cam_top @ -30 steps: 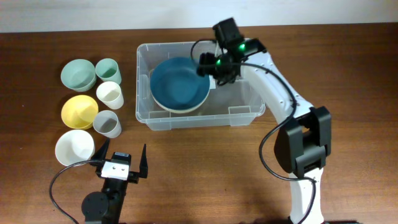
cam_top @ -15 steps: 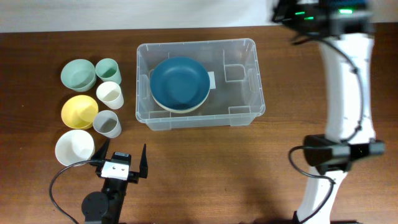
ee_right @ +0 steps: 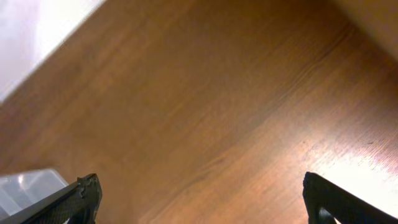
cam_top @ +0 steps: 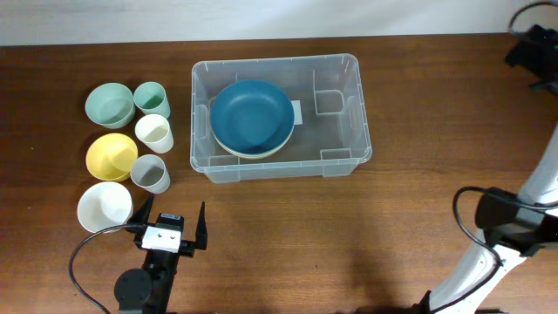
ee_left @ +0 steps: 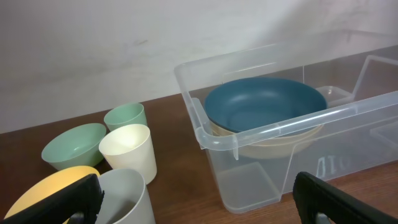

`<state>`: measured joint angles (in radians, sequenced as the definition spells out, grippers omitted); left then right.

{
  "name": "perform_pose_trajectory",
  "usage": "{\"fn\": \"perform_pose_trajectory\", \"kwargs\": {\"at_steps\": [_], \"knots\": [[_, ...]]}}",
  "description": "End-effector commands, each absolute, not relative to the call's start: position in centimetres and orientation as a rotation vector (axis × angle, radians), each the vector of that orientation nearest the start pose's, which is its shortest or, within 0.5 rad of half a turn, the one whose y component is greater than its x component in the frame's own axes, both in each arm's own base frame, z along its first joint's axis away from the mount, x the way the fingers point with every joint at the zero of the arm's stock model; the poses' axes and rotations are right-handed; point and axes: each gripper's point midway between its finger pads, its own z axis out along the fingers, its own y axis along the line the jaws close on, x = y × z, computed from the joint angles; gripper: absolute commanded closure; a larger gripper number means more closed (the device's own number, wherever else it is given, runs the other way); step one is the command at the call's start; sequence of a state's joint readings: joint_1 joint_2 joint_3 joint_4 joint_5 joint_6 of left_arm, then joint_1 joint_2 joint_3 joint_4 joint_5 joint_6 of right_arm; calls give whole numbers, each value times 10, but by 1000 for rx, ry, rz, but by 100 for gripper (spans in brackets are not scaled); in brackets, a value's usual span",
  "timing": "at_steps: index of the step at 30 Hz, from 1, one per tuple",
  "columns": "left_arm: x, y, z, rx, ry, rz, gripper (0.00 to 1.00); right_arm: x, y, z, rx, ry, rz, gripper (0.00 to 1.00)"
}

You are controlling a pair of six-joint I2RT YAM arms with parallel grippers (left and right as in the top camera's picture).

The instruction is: Pack container

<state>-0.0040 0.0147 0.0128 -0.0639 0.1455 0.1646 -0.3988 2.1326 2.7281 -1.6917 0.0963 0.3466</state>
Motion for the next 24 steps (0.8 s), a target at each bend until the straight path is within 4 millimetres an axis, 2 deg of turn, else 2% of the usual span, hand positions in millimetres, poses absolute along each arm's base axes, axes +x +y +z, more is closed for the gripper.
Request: {"fn": "perform_pose_trajectory", "kwargs": {"at_steps": [1,7,10,17,21,24], "knots": [[245,-24,160,248,1617,18,0,397,-182,283,935,2589,-46,1],[244,-24,160,248,1616,18,0,376,-182,222,1027,2797,-53,1],[244,-24,160,248,1616,18,0,365,-187,206,1054,2861,-135,1],[244,-24,160,248,1616,18,0,355,-203,204,1066,2872,-295,1],[244,-24,160,248,1616,18,0,362,-208,205,1059,2835,-314,1],[245,-24,160,248,1617,18,0,368,-220,207,1069,2786,-344,1]]}}
